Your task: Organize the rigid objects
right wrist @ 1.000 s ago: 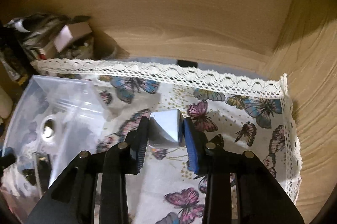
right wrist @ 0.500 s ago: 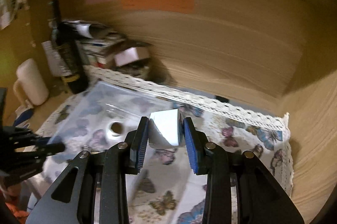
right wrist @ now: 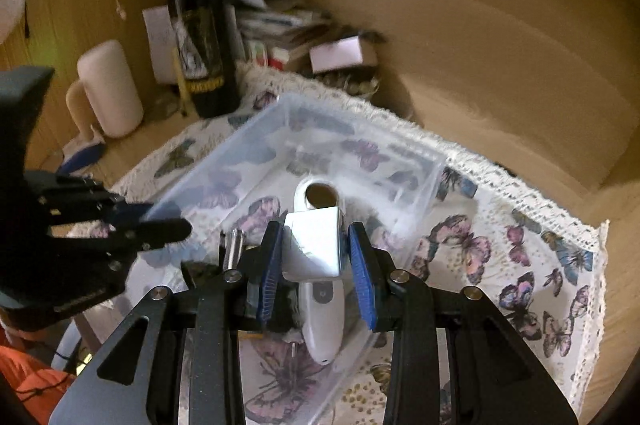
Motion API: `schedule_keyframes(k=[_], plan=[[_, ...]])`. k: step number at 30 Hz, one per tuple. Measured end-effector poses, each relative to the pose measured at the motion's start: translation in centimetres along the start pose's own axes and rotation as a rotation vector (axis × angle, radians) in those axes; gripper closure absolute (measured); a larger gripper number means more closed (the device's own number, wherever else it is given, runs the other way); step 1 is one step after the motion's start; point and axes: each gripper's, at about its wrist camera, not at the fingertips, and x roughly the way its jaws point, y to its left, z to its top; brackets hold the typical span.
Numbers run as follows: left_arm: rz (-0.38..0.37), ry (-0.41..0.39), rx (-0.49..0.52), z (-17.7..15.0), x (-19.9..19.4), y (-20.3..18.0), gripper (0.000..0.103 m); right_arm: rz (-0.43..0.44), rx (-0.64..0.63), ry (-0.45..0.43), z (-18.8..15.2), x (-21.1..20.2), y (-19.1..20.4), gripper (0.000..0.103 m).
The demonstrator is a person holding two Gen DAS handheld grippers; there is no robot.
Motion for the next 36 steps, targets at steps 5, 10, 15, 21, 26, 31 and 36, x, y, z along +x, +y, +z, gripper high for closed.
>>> schedule_keyframes(k=[5, 10, 15, 21, 26, 31, 36], plan=[[0.001, 0.000, 0.000, 0.0, 0.0, 0.0, 0.091, -0.017, -0.023, 0.041, -0.5, 0.5, 0.3, 0.072], [0.003, -0.005, 0.004, 0.0, -0.1, -0.1, 0.091, -0.019, -0.001, -0.003, -0.3, -1.0, -0.3, 0.068], [0.024, -0.030, 0.009, 0.0, -0.7, -0.1, 0.091, -0.018, 0.036, -0.053, -0.4, -2.8, -0.8, 0.056], [0.056, -0.118, 0.031, 0.3, -2.6, -0.8, 0.056, -0.044, 0.080, -0.117, -1.0, -4.9, -1.0, 0.040], [0.101, -0.257, 0.091, 0.2, -5.7, -2.5, 0.034, -0.085, 0.091, -0.191, -1.5, -7.4, -0.6, 0.022], [0.096, -0.355, 0.115, 0.4, -8.3, -3.7, 0.021, -0.130, 0.104, -0.266, -2.1, -10.0, -0.3, 0.014], [0.090, -0.426, 0.120, 0.2, -10.3, -4.7, 0.009, -0.180, 0.121, -0.352, -2.9, -12.8, 0.4, 0.000]])
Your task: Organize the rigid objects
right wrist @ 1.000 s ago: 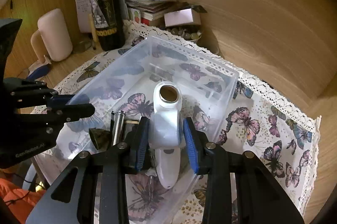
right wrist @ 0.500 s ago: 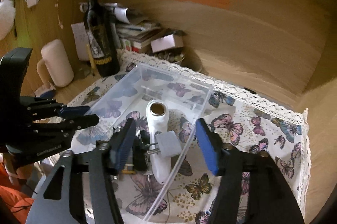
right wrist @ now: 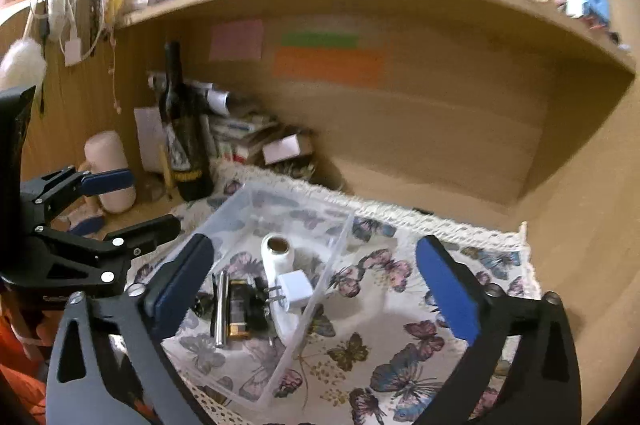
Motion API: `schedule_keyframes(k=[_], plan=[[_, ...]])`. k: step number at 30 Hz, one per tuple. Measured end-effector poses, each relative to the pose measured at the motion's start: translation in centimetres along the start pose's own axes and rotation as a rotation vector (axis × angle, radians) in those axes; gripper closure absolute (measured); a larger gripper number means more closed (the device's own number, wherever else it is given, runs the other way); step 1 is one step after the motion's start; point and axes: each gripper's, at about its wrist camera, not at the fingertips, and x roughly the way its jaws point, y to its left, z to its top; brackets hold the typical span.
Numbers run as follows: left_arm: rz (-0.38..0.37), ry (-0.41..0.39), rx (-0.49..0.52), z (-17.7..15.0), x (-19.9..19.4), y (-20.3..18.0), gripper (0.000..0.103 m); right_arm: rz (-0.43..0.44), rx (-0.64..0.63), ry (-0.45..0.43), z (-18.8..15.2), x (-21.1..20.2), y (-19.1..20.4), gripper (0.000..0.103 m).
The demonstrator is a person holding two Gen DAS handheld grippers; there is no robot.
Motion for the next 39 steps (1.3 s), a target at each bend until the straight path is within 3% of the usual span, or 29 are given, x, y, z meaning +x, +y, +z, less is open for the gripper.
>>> schedule_keyframes(k=[6, 14, 39], plan=[[0.014, -0.085, -0.011, 0.5, -2.3, -1.0, 0.002, -0.036, 0.010, -0.077, -0.2, -2.8, 0.2, 0.000], [0.027, -0.135, -0.004, 0.3, -4.1, -2.0, 0.001, -0.048, 0.039, -0.140, -0.4, -5.1, 0.5, 0.000], [0.021, -0.178, 0.032, 0.0, -5.4, -3.2, 0.000, -0.056, 0.066, -0.153, -1.0, -6.0, 0.6, 0.000]])
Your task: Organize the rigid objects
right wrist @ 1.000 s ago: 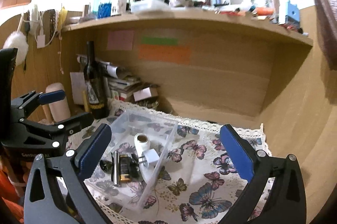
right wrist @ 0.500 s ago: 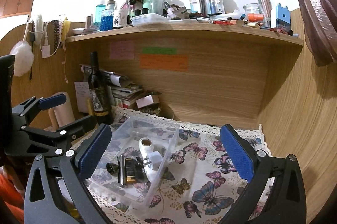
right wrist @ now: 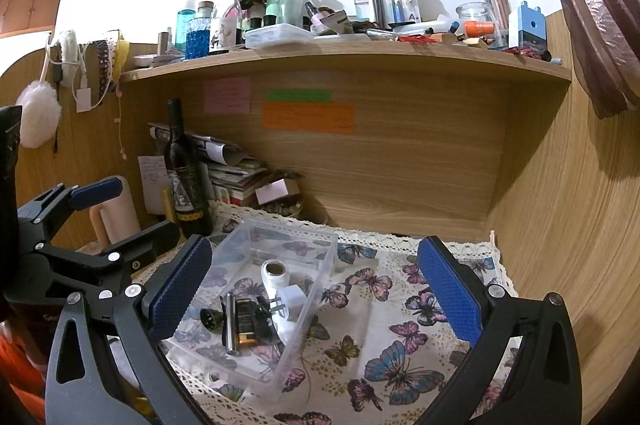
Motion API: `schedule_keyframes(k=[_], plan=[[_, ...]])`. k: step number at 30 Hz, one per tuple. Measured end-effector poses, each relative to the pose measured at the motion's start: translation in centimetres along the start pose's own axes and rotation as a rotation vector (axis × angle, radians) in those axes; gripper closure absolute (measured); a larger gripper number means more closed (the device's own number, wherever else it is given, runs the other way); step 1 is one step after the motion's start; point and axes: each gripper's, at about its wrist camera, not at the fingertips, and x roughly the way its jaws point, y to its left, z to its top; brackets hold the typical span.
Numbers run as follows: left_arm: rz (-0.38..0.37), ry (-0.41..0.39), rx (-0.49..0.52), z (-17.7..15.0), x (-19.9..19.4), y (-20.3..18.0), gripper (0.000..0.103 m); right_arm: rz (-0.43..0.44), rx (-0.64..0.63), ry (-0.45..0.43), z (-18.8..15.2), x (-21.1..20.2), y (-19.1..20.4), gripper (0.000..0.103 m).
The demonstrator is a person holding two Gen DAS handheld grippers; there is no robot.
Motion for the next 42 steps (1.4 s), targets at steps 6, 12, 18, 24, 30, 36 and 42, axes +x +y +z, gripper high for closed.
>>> schedule_keyframes(k=[6, 12, 18, 24, 30, 36, 42], plan=[[-0.001, -0.001, -0.002, -0.01, 0.02, 0.02, 0.000, -0.006, 0.004, -0.010, 0.09, -0.01, 0.09, 0.000], [-0.001, -0.002, -0.005, -0.03, 0.07, 0.05, 0.000, -0.002, 0.003, -0.010, 0.11, 0.03, -0.12, 0.000], [0.000, -0.002, -0.006, 0.02, 0.14, 0.05, 0.000, -0.007, 0.003, -0.008, 0.16, 0.06, 0.10, 0.000], [-0.001, -0.003, -0.006, 0.05, 0.14, 0.06, 0.000, -0.007, 0.005, -0.009, 0.14, 0.06, 0.11, 0.000], [0.000, -0.002, -0.006, 0.05, 0.13, 0.13, 0.000, -0.021, 0.017, -0.009, 0.21, 0.23, 0.37, 0.000], [-0.011, 0.002, -0.012, 0.18, 0.25, 0.17, 0.000, -0.030, 0.022, -0.011, 0.20, 0.17, 0.52, 0.000], [-0.007, -0.007, -0.012, 0.06, 0.17, 0.00, 0.000, -0.031, 0.023, -0.011, 0.19, 0.19, 0.52, 0.000]])
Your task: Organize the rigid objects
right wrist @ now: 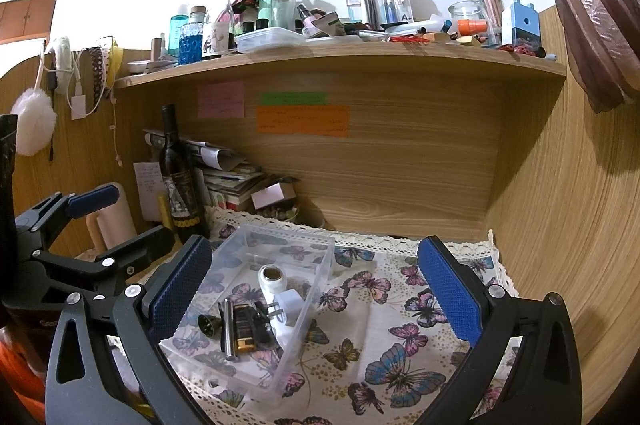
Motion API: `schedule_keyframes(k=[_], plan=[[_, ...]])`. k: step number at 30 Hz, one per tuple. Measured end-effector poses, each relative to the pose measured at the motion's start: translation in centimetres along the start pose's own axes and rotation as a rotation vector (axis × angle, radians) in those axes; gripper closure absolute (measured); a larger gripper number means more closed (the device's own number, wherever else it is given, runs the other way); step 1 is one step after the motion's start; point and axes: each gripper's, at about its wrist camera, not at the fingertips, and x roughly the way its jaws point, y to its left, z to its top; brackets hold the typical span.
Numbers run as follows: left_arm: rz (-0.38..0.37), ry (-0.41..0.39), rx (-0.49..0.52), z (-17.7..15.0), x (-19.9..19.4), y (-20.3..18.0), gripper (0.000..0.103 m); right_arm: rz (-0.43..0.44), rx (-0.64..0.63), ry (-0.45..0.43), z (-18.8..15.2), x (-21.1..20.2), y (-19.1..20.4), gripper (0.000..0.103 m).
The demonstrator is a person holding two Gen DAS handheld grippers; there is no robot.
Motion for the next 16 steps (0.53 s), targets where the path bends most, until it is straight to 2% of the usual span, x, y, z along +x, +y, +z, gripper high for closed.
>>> schedule_keyframes(k=[16], plan=[[-0.007, 0.015, -0.024, -0.10, 0.35, 0.27, 0.000, -0.015, 0.006, 0.014, -0.22, 0.39, 0.73, 0.000]])
